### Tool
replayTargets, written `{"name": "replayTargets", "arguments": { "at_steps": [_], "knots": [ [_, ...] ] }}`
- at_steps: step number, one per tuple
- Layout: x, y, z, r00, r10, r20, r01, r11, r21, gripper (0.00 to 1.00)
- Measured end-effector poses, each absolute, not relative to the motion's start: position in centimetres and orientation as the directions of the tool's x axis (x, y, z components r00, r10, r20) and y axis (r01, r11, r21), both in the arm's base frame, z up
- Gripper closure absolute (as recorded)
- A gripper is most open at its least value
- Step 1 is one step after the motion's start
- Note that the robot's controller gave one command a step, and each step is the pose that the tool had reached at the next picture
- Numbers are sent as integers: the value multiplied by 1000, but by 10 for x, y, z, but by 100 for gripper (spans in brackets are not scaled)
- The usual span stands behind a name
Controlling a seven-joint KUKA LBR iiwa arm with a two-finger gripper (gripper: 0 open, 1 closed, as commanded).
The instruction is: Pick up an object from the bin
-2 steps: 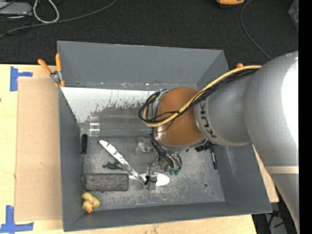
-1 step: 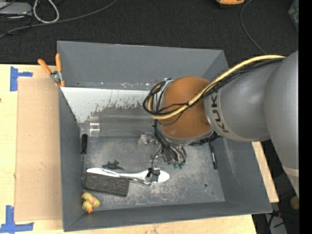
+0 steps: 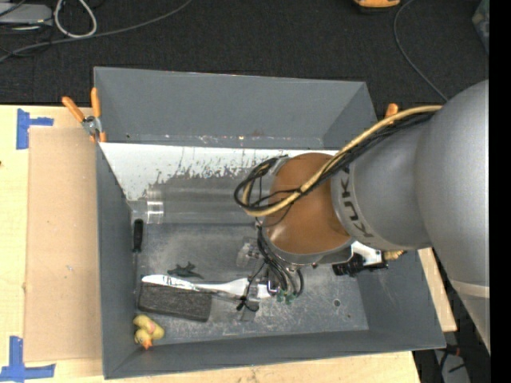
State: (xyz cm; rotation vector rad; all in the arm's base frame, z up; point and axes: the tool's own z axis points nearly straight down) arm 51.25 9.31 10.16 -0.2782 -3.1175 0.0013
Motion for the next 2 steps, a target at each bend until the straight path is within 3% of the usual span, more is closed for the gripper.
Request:
{"name": "replayTargets", "arguments": {
  "at_steps": [1, 2],
  "knots": [
    [504, 72, 68, -999, 44, -3, 44, 999, 3, 0],
    [499, 85, 70, -987, 161, 8, 161, 987, 2, 100]
  ]
}}
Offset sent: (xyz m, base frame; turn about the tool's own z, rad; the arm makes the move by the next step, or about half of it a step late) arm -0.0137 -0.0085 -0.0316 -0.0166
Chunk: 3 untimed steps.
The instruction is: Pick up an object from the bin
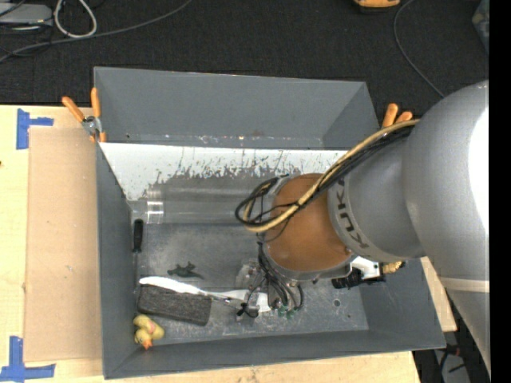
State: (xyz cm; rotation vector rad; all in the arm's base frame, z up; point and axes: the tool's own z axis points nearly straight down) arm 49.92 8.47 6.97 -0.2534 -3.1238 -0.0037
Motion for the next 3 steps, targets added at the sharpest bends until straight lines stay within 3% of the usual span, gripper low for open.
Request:
{"name": "replayTargets", "arguments": {
  "at_steps": [2, 3],
  "knots": [
    [496, 84, 83, -987, 163, 18, 163, 987, -1, 100],
    [498, 84, 116, -987, 162, 13, 162, 987, 0, 100]
  ]
}}
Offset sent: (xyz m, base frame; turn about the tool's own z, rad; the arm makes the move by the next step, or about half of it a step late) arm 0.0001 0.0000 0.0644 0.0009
